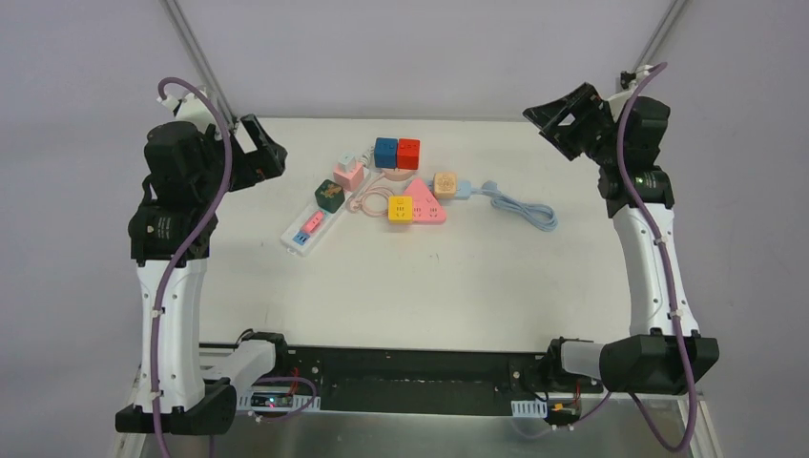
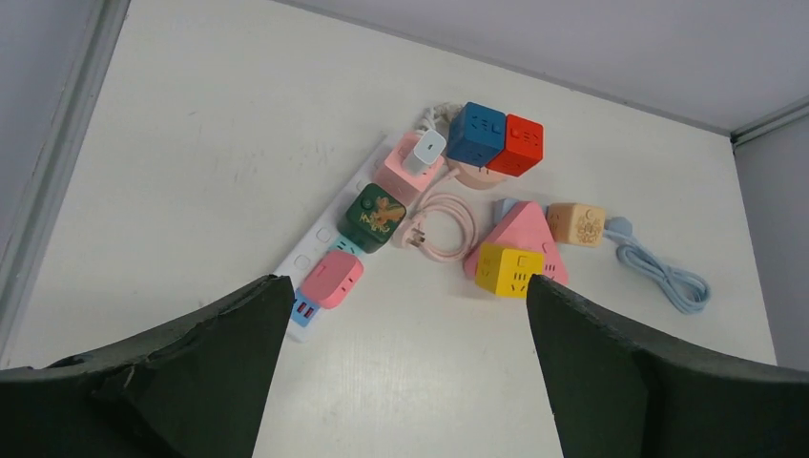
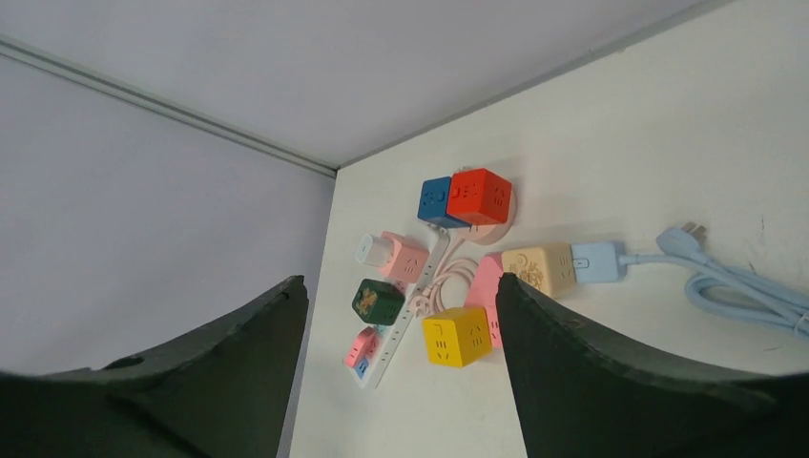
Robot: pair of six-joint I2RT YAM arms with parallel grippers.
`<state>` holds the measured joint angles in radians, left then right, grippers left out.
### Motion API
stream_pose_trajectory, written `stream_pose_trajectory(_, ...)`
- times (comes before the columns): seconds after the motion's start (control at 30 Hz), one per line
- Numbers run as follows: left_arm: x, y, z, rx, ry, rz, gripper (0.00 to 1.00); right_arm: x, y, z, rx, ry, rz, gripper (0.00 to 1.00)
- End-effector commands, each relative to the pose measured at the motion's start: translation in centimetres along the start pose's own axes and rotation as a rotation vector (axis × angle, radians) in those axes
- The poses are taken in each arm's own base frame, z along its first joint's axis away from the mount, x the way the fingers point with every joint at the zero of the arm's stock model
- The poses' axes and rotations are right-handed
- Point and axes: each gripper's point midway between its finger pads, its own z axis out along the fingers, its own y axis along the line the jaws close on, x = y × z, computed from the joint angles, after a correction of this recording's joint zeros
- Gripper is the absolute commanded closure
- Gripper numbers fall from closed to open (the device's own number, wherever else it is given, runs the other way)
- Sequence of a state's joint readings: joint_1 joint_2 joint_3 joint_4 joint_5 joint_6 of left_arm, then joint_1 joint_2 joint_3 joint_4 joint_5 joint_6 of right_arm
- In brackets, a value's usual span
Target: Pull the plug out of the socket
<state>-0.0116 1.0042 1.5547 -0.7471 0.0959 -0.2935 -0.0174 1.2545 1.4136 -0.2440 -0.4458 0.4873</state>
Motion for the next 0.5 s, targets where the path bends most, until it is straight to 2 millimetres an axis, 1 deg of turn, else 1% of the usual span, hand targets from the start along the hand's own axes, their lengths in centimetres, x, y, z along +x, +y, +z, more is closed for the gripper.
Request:
stream_pose_trajectory(0.0, -1.2, -0.8, 1.1, 0.034, -0.049, -0.072, 0.01, 0.6, -0.4, 0.8, 0.013, 0.011, 0.06, 0.25)
stream_pose_trajectory(0.07, -0.9, -1.9, 1.9, 0.101, -0.055, -0.098, 0.01, 1.8, -1.1, 1.6, 0.045, 0.031, 0.085, 0.25)
stream_pose_trajectory(0.13, -0.7, -4.1, 2.5, 0.237, -0.081, -0.141, 0.01, 2.5, -1.9, 2.1, 0.075, 0.036, 0.101, 0.25)
stream_pose_trajectory(0.2, -0.7, -5.8, 3.4, 0.353, -0.109, -0.211, 0.01, 3.3, -2.3, 2.6, 0.091, 0.048, 0.11, 0.25)
stream_pose_trajectory(0.3, 0.3, -7.3, 5.2, 0.46, -0.084, -0.296, 0.01, 4.4, -2.8, 3.2, 0.112, 0.068, 0.124, 0.25)
stream_pose_trajectory(0.37, 1.6, -8.0, 6.7, 0.499, -0.014, -0.339, 0.01, 5.1, -3.2, 3.5, 0.123, 0.082, 0.144, 0.25)
stream_pose_trajectory(0.4, 2.7, -8.6, 7.4, 0.519, 0.037, -0.343, 0.01, 5.5, -3.2, 3.7, 0.122, 0.095, 0.154, 0.25)
stream_pose_trajectory(0.47, 5.4, -9.1, 9.2, 0.502, 0.134, -0.33, 0.01, 6.8, -3.5, 4.1, 0.126, 0.137, 0.172, 0.26)
